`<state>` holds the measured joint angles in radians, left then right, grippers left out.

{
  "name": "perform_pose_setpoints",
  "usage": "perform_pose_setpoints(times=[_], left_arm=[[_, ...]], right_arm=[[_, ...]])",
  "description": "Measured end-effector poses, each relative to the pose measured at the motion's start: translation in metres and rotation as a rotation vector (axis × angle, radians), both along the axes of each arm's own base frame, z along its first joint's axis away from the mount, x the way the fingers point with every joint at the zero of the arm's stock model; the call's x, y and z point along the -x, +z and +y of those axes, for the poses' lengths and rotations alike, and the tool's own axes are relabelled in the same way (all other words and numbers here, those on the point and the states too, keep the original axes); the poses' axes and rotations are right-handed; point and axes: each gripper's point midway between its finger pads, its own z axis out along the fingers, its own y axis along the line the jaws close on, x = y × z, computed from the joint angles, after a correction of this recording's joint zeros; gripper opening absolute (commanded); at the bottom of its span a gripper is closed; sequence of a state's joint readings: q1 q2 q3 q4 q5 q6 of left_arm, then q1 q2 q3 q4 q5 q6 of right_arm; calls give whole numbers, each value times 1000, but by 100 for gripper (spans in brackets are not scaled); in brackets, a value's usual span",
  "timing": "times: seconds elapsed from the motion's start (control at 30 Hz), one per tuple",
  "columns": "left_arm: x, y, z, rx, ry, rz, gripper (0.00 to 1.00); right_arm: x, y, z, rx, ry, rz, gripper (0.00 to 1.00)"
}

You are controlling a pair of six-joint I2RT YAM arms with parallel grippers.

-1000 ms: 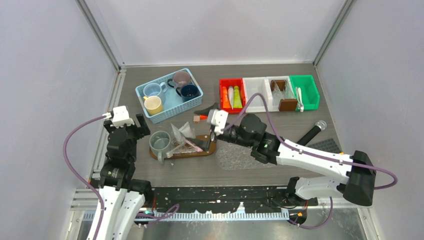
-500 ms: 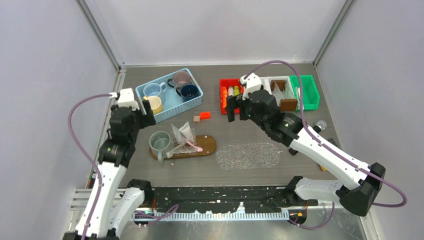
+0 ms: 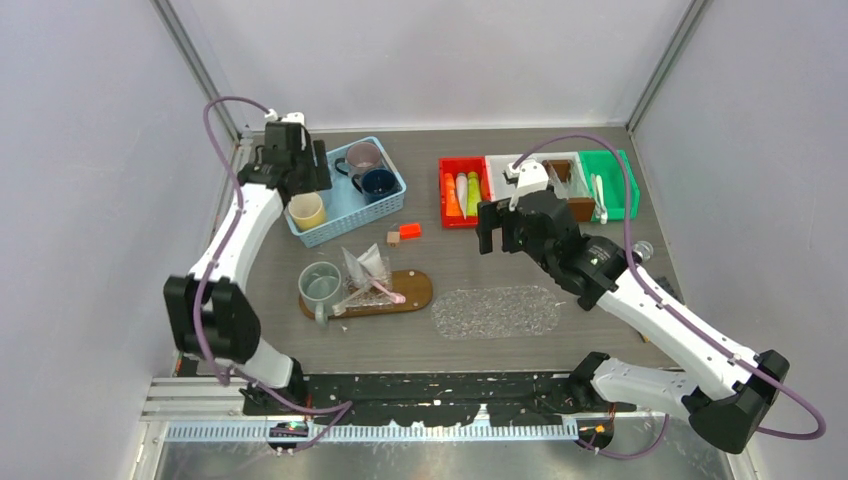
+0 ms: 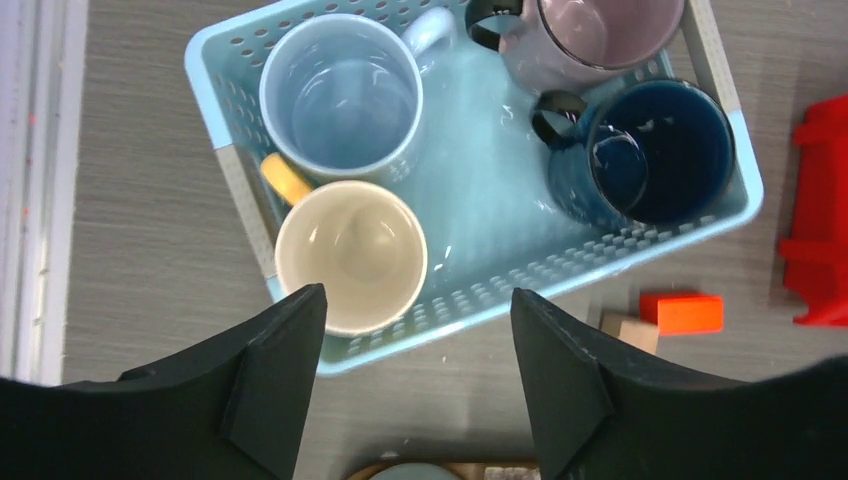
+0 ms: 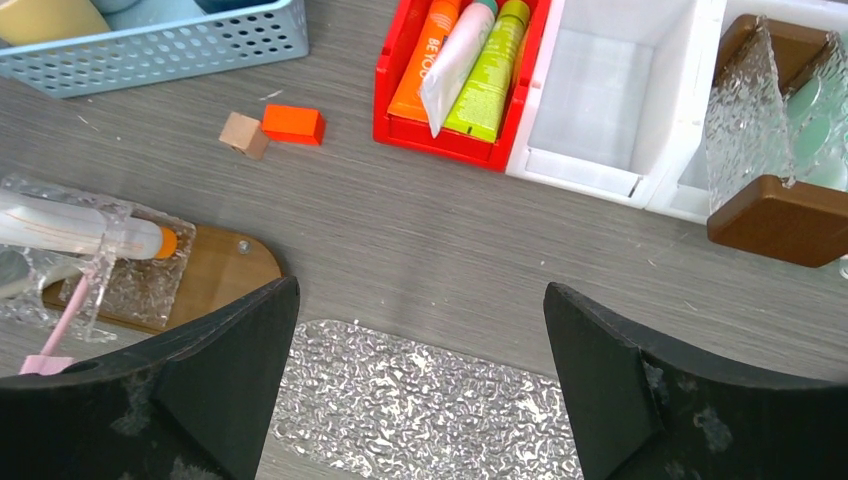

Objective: Prepare toiletry sets of a toothbrush and toothpaste on the tray
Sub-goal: Place the toothbrush in the toothpaste holder, then pick up the cup from the storage box.

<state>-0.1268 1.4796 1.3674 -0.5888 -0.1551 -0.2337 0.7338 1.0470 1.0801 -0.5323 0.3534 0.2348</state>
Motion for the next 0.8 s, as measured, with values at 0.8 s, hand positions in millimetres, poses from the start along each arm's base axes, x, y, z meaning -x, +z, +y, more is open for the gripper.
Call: perform_pose_setpoints(times=[0.8], left_arm=[[-106,-126,6,84,87,273,27]], right_arm=[[1,-21,-21,67,-59,2,100]])
